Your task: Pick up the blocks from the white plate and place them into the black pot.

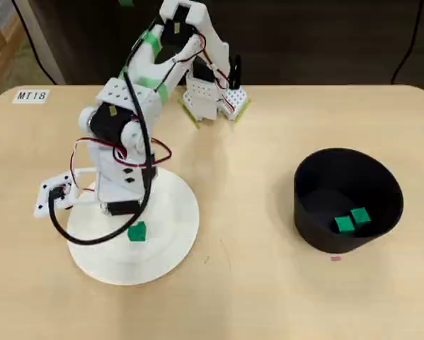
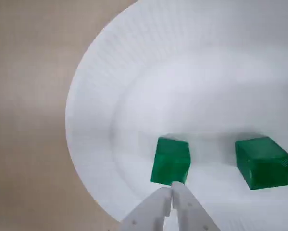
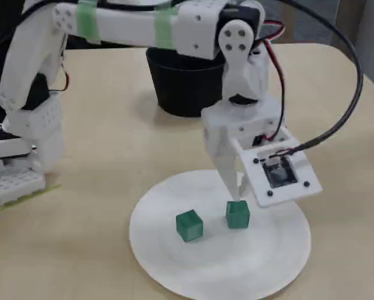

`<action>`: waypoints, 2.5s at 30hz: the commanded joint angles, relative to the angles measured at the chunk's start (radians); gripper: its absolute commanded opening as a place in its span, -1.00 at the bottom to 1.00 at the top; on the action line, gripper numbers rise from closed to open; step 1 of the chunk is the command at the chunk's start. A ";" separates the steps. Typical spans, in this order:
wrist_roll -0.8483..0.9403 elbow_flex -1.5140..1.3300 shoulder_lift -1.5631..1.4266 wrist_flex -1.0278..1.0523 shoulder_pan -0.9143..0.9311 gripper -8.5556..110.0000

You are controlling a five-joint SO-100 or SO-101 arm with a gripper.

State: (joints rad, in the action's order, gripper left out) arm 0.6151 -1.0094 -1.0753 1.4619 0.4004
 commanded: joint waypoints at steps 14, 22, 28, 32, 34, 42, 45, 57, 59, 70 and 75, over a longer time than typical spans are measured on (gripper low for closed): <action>0.014 0.046 0.023 0.109 0.018 -0.34; -0.051 0.052 0.061 0.118 0.012 -0.34; -0.092 0.055 0.089 0.114 0.014 -0.37; -0.117 0.057 0.094 0.095 0.012 -0.49; -0.147 0.057 0.100 0.081 0.011 -0.70; -0.164 0.063 0.066 0.051 -0.006 -0.90; -0.195 0.060 -0.052 -0.015 -0.015 -0.90; -0.414 0.012 -0.580 -0.095 -0.229 -0.90; -0.474 -0.095 -0.672 -0.081 -0.325 -0.90; -0.747 -0.566 -0.956 -0.201 -0.959 -0.90; -0.775 -0.670 -0.953 -0.373 -1.083 -0.90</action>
State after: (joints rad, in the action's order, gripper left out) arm -0.1503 -1.6567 -1.9972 1.1750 -0.6381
